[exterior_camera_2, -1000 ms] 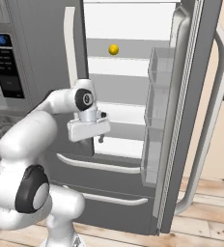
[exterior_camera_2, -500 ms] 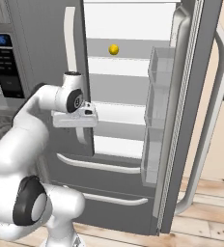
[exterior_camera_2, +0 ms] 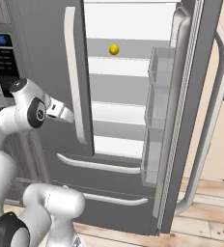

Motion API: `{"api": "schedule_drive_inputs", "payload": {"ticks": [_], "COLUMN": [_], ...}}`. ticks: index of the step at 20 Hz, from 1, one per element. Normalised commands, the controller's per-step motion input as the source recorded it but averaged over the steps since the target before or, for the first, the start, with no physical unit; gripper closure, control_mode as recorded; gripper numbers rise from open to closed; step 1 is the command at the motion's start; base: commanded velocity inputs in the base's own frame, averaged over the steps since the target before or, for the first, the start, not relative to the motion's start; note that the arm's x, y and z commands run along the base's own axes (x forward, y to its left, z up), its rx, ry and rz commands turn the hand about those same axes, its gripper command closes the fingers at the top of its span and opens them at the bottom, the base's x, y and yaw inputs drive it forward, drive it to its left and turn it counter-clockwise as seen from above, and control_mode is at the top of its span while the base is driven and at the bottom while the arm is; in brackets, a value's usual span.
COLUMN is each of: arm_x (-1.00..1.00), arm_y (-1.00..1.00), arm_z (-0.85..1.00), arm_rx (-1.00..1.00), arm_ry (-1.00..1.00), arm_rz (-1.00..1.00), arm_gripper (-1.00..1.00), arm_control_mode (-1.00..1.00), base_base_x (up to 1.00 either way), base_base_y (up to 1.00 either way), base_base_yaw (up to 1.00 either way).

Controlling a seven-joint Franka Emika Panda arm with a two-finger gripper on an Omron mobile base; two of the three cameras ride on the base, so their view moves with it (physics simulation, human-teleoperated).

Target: Retrieve a lemon from the fridge and place it on the cutting board with the fish.

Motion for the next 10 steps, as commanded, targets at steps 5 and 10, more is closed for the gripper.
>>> {"api": "schedule_drive_inputs", "payload": {"ticks": [5,10], "arm_x": [0.00,0.00], "arm_y": [-0.14,-0.28], "arm_z": [0.01,0.09], "arm_rx": [0.14,0.17], "arm_ry": [-0.09,0.00], "arm_rz": [-0.12,0.10], "arm_gripper": [-1.00,-1.00], "arm_control_mode": [-1.00,-1.00], "base_base_x": [0.00,0.00], "base_base_y": [0.00,0.00], "base_base_yaw": [0.00,0.00]}}
